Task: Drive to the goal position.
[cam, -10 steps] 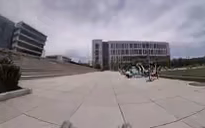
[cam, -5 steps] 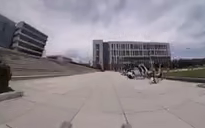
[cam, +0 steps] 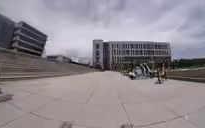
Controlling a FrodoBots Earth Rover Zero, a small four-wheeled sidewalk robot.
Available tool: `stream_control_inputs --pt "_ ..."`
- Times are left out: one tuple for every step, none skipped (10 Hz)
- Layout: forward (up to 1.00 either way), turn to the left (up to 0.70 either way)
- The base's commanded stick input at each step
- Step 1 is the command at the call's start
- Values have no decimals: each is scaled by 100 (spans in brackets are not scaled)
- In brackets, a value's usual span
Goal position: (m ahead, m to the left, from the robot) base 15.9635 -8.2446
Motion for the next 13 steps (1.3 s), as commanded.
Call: stream_control_inputs --pt "70 0" --pt "70 0" --pt "70 0" --pt "70 0" --pt "70 0" --pt "70 0" --pt "70 0" --pt "70 0" --pt "70 0" --pt "70 0" --pt "70 0" --pt "70 0" --pt "70 0"
